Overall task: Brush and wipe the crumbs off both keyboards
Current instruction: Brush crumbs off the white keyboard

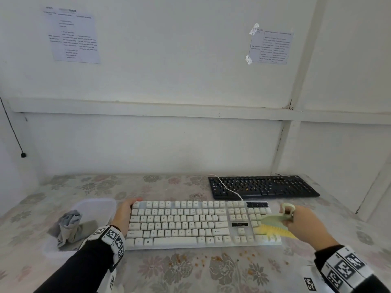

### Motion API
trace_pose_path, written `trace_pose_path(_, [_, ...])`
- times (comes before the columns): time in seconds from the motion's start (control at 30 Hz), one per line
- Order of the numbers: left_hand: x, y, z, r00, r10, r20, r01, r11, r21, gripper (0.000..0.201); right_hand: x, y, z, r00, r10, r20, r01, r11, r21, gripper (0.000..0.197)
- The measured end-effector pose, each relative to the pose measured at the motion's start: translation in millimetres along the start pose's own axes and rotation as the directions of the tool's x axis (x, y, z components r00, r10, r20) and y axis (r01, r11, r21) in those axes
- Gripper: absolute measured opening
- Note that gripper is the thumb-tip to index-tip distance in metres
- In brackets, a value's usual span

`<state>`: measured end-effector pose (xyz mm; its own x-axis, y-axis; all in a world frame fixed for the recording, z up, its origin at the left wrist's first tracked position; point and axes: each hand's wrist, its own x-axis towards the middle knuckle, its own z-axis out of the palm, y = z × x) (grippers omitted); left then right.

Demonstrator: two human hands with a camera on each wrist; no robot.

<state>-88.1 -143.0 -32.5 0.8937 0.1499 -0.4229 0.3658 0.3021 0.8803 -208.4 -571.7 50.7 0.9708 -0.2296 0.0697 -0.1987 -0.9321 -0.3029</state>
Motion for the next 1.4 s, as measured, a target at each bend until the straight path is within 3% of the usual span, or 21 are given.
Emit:
trace_pose_path(0.07, [1.9, -0.1, -0.3, 1.0, -0.003, 0.0, 0.003, 1.0, 0.019, 0.022, -1.3, -1.5, -6.7, 0.999, 0.036, -0.032, -0.036, 0.999, -0.007, 0.038])
trace_pose_path(0.2, [2.8, -1.3, 1.8, 1.0, 0.016, -0.012, -0.015, 0.998, 0.064, 0.02, -8.2, -10.0, -13.0, 0.992, 0.035, -0.12, -0.023, 0.995, 0.101, 0.032])
trace_pose_path(0.47, [14.3, -7.6, -3.6, 0.998, 0.02, -0.056, -0.008, 0.979, 0.204, 0.018, -5.6, -15.0, -5.0, 0.994, 0.101, -0.031, -0.095, 0.981, 0.17, 0.028])
trace_pose_path(0.63, [13.4, -7.4, -2.0, 0.996, 0.043, -0.078, -0.02, 0.961, 0.277, 0.02, -1.7, -18.9, -4.2, 0.994, 0.11, -0.007, -0.108, 0.985, 0.136, 0.023])
trace_pose_path(0.77, [25.7, -13.7, -9.1, 0.994, 0.081, -0.072, -0.055, 0.952, 0.3, 0.035, 0.3, -23.6, -4.3, 0.994, 0.108, 0.006, -0.108, 0.989, 0.105, 0.026])
trace_pose_path(1.03, [23.6, -12.3, -8.3, 0.991, 0.103, -0.086, -0.07, 0.944, 0.322, 0.032, 8.0, -26.6, 1.0, 0.996, 0.088, -0.011, -0.087, 0.994, 0.065, 0.029])
trace_pose_path(1.2, [23.2, -11.4, -8.2, 0.989, 0.106, -0.101, -0.063, 0.931, 0.358, 0.025, 16.0, -24.7, 10.4, 0.998, 0.052, -0.02, -0.051, 0.997, 0.059, 0.007])
trace_pose_path(1.4, [17.6, -10.1, -6.5, 0.993, 0.098, -0.059, -0.061, 0.891, 0.451, 0.032, 18.0, -33.3, 13.9, 0.997, 0.069, -0.029, -0.065, 0.991, 0.118, 0.008])
